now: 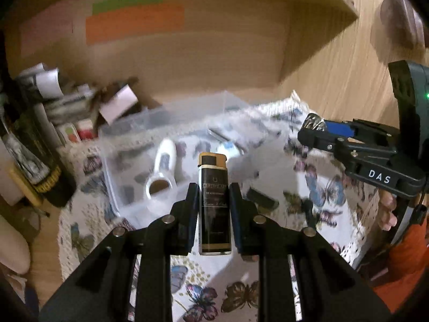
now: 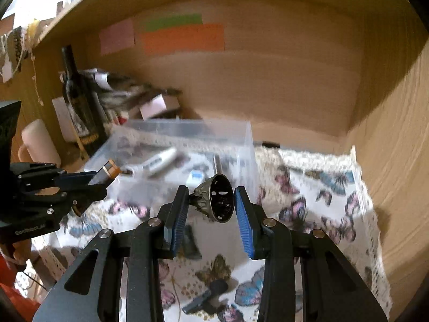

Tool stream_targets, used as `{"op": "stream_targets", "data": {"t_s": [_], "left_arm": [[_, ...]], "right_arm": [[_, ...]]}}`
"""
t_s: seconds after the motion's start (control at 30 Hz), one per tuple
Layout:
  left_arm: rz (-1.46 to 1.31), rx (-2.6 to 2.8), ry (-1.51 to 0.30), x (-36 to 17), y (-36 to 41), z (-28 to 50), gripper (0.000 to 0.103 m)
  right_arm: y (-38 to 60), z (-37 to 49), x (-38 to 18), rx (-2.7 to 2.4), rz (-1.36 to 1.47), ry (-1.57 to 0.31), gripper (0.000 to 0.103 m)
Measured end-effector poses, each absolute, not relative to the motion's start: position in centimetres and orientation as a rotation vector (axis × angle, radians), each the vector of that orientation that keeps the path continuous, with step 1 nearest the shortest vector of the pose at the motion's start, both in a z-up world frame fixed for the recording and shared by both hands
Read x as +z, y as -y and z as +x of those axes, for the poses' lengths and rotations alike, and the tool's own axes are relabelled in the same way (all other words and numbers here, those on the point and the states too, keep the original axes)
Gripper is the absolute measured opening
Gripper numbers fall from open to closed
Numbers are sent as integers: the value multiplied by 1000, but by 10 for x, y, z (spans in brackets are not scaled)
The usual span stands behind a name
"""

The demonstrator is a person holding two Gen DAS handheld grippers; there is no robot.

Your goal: Organize rigid objects

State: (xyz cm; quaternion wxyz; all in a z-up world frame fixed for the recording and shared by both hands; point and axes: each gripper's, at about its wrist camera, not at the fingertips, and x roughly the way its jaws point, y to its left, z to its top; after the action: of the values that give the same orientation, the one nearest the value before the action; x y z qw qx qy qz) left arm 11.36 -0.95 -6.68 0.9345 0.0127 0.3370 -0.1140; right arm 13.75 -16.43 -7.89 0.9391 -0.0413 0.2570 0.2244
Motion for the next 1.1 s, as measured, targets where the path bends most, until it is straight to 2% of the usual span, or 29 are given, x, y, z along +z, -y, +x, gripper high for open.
{"op": "stream_targets", "data": {"t_s": [0.23,0.43,1.1], "left_arm": [[8,-212,-620,-43,-1,123,22],[-25,-192,-618,-38,-13,141,22],[-83,-170,-778,-90,-32,194,19]], "right_arm": [[151,145,-55,492,-90,-443,32],[132,159,-50,541,-109,-445,32],[86,216,-105,581,-183,-659,32]]}}
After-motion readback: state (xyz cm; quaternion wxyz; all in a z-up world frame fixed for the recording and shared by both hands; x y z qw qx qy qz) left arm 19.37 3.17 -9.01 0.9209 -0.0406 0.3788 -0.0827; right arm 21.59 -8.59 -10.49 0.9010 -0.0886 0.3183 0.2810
